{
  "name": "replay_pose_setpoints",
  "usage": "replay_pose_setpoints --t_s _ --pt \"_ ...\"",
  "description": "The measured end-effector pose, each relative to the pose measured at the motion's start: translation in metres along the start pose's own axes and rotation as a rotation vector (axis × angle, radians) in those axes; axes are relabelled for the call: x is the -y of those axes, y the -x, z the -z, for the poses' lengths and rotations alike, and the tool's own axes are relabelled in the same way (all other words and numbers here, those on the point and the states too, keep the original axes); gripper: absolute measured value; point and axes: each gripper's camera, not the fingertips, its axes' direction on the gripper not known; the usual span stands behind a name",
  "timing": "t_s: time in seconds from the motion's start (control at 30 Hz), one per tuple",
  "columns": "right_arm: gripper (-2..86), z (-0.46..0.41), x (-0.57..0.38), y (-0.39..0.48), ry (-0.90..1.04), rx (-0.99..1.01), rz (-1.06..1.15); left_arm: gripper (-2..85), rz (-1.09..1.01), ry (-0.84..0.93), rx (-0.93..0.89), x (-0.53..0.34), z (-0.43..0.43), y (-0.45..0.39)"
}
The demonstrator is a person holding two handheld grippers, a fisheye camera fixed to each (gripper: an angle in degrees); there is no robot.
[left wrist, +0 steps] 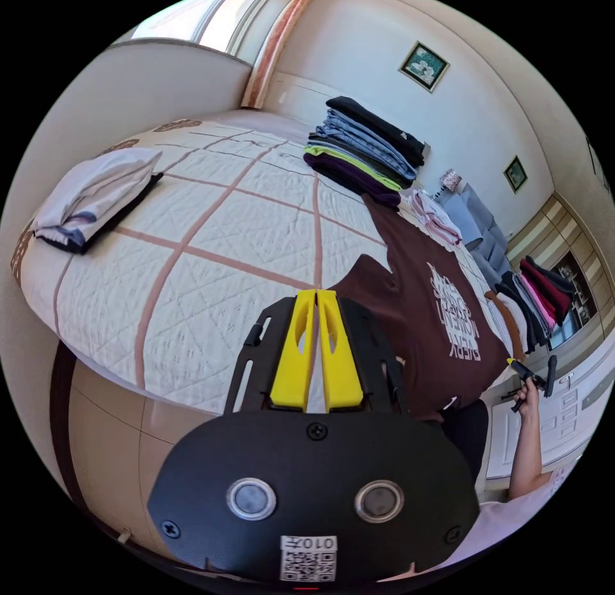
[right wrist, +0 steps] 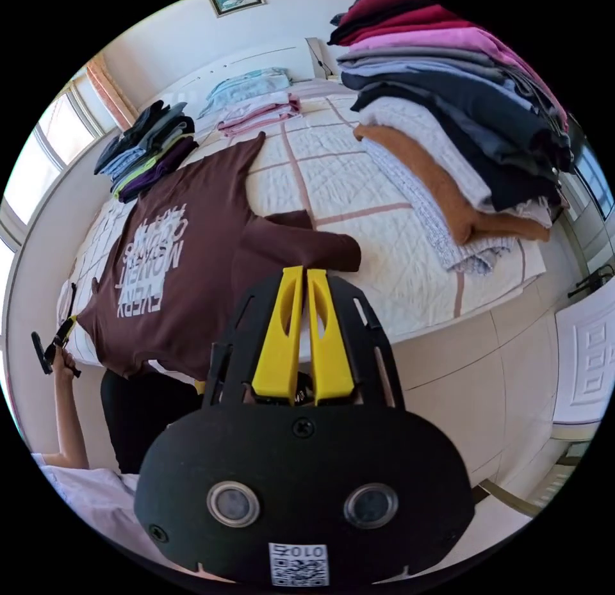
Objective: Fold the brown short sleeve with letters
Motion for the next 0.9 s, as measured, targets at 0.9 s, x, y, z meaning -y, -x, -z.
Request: replay_pose_setpoints --t_s 0.9 --pt "3.8 0.069 -0.089 0.046 -0.284 0.114 0.133 2.8 0.179 -0.085 -0.03 -0.11 0.016 -0.026"
